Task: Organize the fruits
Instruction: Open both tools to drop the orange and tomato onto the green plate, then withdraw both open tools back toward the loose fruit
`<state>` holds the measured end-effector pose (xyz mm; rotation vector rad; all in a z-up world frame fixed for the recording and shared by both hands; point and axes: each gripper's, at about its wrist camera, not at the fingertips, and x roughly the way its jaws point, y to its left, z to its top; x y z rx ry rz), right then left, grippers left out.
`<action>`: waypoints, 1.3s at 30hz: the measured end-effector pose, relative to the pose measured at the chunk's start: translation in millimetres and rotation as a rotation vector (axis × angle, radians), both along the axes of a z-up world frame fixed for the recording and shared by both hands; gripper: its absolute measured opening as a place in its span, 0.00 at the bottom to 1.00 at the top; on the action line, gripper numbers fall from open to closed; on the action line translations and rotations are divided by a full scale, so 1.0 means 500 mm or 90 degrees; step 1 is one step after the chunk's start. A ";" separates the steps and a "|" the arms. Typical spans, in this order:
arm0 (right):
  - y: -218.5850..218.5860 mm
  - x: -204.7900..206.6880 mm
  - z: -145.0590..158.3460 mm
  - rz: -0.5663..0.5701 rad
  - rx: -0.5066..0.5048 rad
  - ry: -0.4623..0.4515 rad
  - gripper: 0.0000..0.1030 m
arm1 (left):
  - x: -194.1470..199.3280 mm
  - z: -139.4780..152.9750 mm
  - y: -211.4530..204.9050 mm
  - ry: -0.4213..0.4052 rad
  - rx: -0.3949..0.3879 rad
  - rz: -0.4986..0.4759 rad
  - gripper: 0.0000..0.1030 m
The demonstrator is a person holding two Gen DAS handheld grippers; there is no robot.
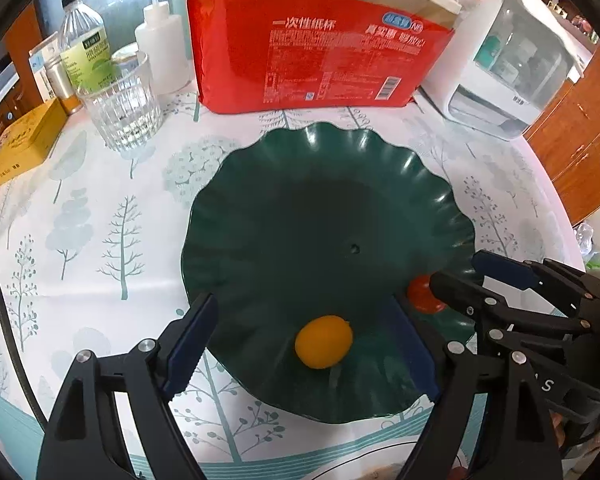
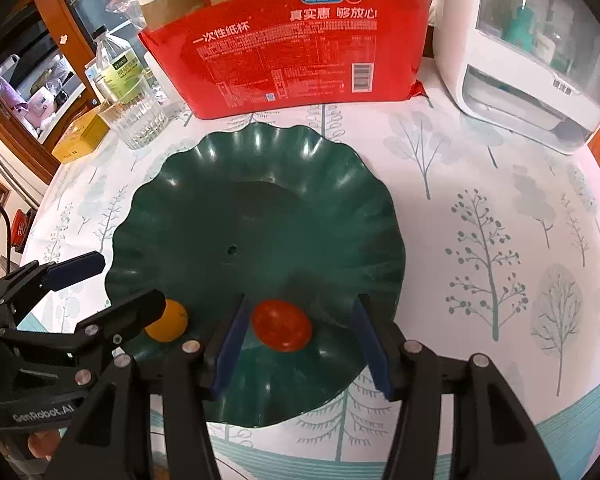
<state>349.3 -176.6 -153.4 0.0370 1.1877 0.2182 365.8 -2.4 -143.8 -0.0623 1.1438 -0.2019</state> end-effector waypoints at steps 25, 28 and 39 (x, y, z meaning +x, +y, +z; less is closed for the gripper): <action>0.000 -0.107 0.117 -0.012 -0.009 -0.063 0.53 | -0.125 0.144 0.020 -0.079 -0.020 0.005 0.82; -0.002 -0.137 0.145 -0.006 -0.006 -0.069 0.53 | -0.159 0.172 0.023 -0.078 -0.019 0.012 0.82; -0.019 -0.306 0.276 0.015 0.012 -0.124 0.65 | -0.325 0.290 0.020 -0.132 -0.035 0.027 0.82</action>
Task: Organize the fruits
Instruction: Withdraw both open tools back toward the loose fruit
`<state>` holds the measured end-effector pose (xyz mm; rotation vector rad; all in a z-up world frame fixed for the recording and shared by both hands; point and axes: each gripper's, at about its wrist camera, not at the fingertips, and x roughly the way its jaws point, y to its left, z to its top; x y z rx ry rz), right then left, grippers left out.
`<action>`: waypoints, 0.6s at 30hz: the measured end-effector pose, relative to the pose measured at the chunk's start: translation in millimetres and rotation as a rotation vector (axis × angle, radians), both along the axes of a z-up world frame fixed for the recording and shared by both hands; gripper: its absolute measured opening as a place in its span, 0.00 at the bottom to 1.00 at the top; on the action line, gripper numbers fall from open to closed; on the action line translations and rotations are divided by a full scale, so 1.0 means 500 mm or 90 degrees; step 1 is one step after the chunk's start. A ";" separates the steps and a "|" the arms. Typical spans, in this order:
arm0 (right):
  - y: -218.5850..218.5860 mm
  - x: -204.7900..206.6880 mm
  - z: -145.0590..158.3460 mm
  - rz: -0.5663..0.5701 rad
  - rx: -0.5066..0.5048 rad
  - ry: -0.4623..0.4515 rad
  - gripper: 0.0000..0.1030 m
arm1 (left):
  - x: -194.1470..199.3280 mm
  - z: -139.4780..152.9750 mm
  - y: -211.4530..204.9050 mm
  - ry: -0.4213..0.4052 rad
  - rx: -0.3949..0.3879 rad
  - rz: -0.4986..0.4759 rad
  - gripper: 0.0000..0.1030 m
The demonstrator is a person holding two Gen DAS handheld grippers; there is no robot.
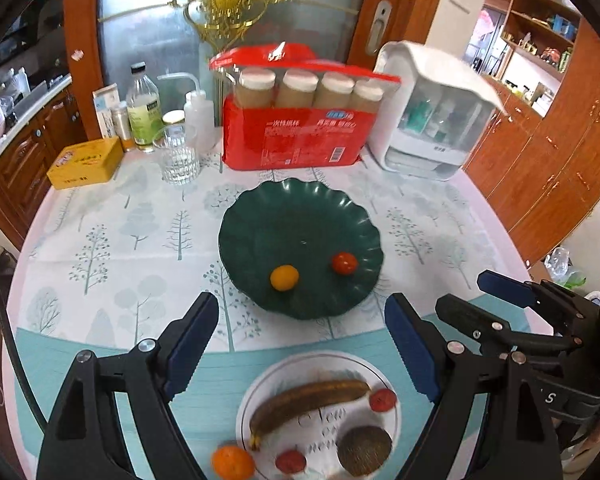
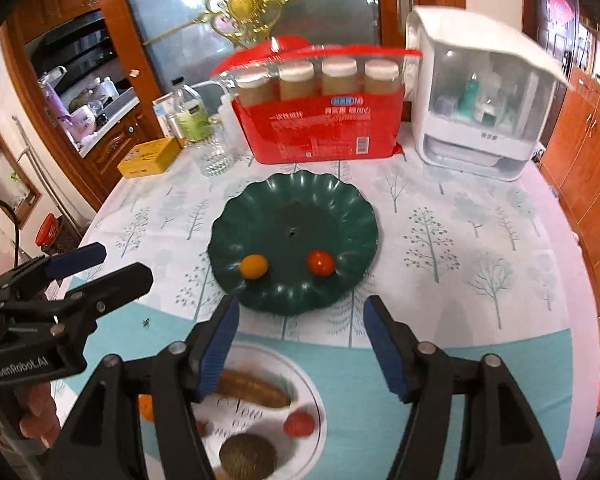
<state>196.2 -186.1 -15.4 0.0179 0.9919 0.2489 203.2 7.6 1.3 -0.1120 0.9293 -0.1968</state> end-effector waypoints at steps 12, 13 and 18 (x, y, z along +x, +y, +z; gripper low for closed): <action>-0.020 -0.195 0.055 0.028 0.012 -0.045 0.65 | -0.209 0.053 -0.022 -0.042 0.014 -0.018 0.85; -0.019 -0.212 0.053 0.035 0.008 -0.048 0.65 | -0.221 0.049 -0.023 -0.039 0.013 -0.020 0.85; -0.019 -0.292 0.025 0.068 -0.001 -0.046 0.65 | -0.292 0.002 -0.031 -0.009 0.014 -0.030 0.85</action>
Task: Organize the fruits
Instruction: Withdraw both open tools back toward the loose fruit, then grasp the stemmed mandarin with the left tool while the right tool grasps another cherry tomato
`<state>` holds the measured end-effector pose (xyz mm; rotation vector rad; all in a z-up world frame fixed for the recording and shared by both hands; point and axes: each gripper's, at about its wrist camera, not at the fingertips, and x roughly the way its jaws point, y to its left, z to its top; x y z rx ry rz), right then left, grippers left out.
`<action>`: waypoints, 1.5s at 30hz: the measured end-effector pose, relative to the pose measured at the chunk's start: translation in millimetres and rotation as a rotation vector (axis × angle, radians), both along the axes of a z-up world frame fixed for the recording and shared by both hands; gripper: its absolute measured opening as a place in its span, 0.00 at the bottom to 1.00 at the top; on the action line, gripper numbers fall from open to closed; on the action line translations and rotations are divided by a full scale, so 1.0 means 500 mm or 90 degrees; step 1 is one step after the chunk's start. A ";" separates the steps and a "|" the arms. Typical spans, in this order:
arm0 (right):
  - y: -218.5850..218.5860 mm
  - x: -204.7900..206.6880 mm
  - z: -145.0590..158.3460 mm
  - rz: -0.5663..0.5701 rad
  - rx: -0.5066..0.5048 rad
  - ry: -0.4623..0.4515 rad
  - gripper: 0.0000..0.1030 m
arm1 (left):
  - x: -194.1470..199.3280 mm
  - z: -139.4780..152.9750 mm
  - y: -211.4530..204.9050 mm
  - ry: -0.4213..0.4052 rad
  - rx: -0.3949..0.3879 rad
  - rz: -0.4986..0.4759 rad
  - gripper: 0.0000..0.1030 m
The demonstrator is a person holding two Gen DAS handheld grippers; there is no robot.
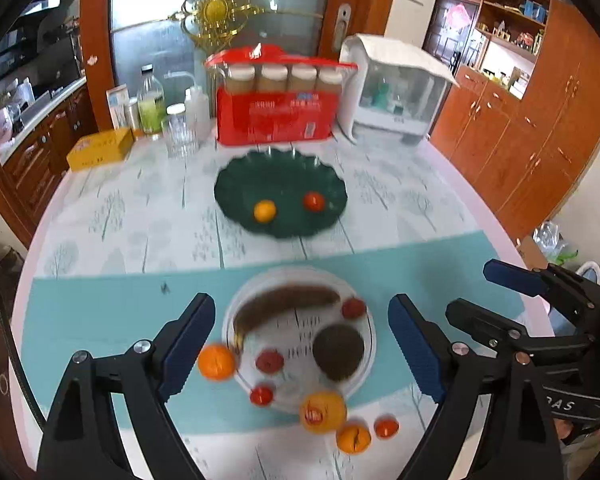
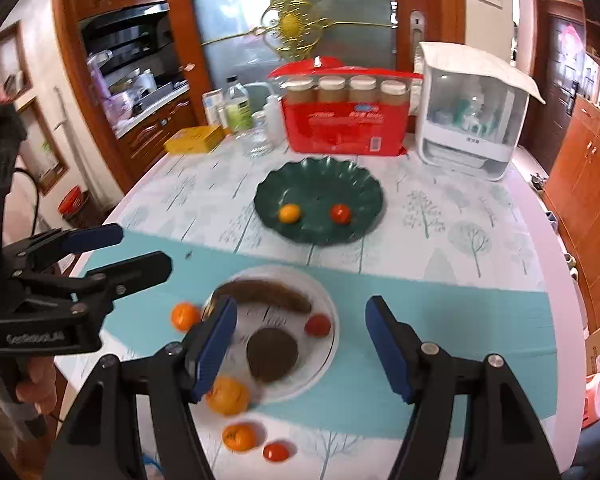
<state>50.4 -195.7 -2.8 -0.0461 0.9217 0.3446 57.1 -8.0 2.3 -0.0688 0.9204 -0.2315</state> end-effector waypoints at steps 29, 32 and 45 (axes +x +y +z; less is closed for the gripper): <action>0.022 -0.168 -0.336 0.140 -0.062 0.118 0.44 | -0.162 -0.301 -0.072 0.192 -0.022 -0.118 0.83; 0.029 -0.166 -0.346 0.146 -0.064 0.127 0.26 | -0.160 -0.310 -0.083 0.199 -0.030 -0.123 0.81; -0.021 -0.160 -0.338 0.082 -0.072 0.130 0.26 | -0.140 -0.357 -0.140 0.220 -0.023 -0.128 0.59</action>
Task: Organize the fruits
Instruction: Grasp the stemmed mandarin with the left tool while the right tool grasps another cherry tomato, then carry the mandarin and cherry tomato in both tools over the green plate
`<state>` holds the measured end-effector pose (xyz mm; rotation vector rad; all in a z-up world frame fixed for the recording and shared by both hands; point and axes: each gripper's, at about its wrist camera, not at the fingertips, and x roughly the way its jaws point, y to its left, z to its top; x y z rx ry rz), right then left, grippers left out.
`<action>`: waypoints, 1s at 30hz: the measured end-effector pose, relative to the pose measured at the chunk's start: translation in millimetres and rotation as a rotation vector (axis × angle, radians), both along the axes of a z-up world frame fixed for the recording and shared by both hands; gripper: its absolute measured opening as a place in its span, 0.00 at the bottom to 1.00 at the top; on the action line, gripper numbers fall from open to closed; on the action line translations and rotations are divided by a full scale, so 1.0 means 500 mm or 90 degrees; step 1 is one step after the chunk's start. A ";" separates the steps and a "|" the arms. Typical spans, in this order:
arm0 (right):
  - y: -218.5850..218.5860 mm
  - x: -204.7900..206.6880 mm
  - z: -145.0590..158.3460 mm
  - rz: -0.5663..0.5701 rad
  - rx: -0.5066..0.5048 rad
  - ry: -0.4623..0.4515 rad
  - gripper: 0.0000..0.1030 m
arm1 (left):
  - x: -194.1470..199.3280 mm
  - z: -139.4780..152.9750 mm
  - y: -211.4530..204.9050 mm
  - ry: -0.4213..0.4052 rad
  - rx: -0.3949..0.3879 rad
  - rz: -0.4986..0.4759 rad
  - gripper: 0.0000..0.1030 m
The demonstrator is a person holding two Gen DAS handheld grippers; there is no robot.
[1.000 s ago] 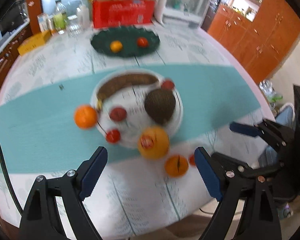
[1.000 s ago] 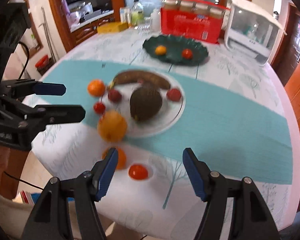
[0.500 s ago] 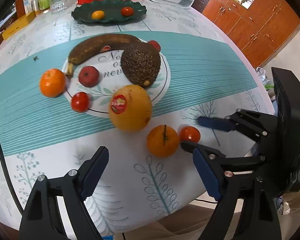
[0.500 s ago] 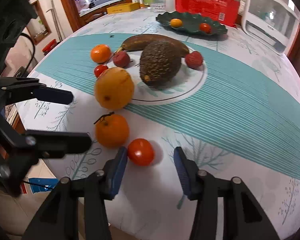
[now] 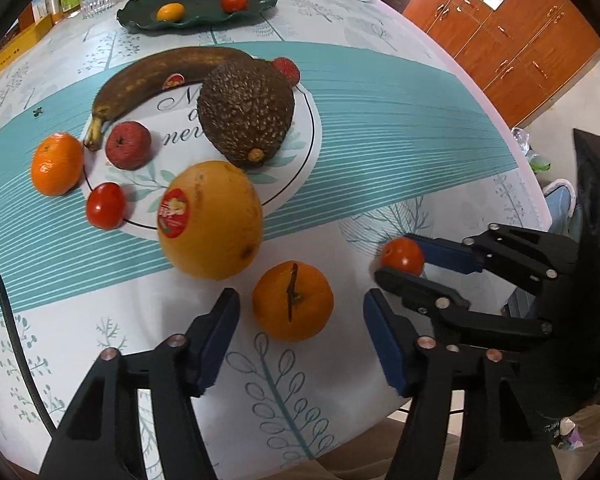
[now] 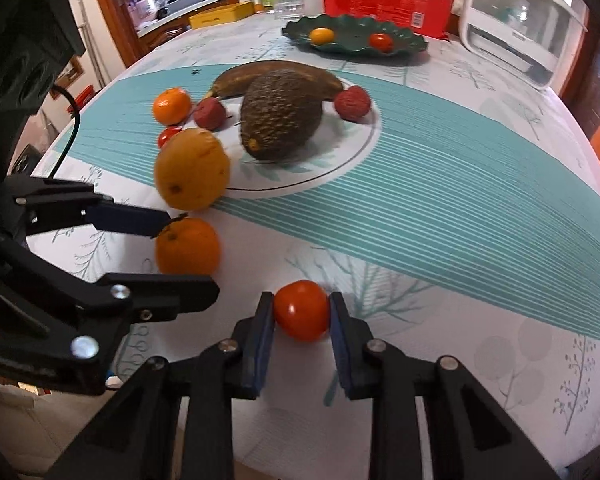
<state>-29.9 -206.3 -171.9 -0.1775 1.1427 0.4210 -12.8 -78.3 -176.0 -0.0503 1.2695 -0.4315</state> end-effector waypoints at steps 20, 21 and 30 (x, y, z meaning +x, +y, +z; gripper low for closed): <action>-0.019 0.011 0.029 -0.027 0.013 -0.017 0.26 | -0.007 0.035 -0.019 -0.050 0.016 -0.030 0.36; -0.020 0.014 0.036 -0.030 0.016 -0.020 0.26 | -0.008 0.044 -0.018 -0.058 0.015 -0.032 0.36; -0.015 0.060 0.103 -0.045 0.032 -0.047 0.25 | 0.018 0.167 0.026 -0.123 -0.013 0.000 0.36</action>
